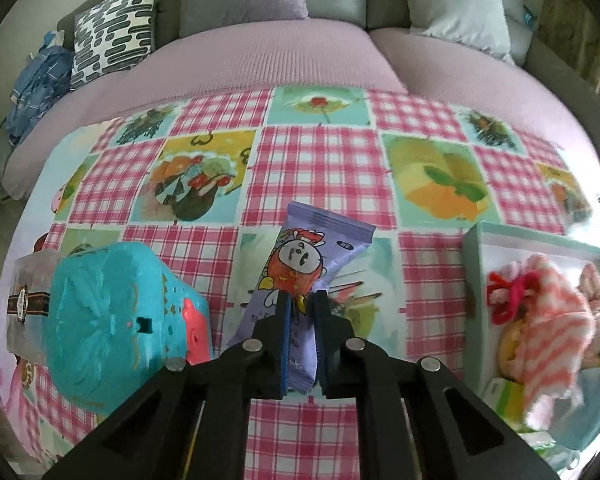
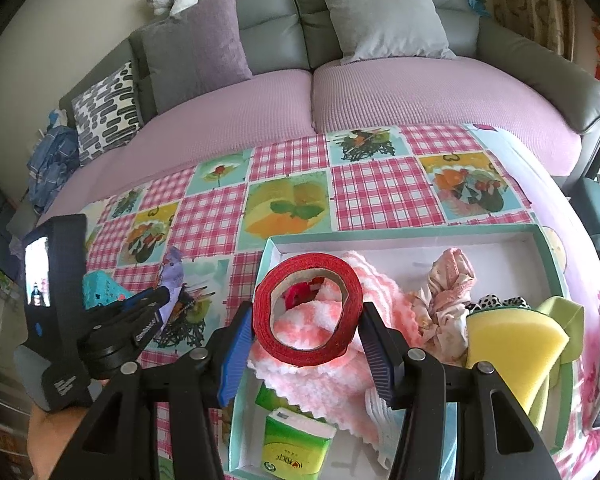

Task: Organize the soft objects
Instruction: 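Carry the purple packet with the left tool while the right lowers the ring into the tray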

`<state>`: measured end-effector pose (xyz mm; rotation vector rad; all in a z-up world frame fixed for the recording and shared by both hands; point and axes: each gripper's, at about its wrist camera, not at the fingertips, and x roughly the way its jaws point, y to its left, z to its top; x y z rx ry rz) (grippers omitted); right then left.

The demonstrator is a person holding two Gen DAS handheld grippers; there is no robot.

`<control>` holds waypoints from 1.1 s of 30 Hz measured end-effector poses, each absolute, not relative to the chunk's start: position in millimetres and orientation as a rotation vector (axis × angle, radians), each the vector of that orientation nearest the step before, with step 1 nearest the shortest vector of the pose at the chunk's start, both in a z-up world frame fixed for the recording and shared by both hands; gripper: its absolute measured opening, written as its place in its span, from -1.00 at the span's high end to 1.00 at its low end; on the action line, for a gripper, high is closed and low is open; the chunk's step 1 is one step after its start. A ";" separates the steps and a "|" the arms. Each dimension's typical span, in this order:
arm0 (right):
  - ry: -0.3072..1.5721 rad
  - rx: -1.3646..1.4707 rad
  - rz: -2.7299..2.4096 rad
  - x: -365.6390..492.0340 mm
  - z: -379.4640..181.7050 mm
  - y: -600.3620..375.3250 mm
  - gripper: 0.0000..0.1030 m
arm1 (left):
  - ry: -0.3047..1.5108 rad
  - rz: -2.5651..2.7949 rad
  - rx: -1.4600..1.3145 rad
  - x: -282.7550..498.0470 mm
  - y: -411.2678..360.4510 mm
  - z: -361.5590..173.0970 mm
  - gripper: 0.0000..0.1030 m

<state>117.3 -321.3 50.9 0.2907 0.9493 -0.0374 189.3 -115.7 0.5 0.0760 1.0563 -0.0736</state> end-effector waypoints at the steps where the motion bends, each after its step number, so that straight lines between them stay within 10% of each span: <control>1: 0.946 0.292 -0.037 116.4 51.8 -321.5 -0.07 | 1.045 -0.082 0.071 186.6 -116.6 4.9 0.79; 33: 0.962 0.379 -0.207 83.3 39.3 -397.4 -0.08 | 1.046 -0.529 0.002 152.9 -220.0 27.9 0.79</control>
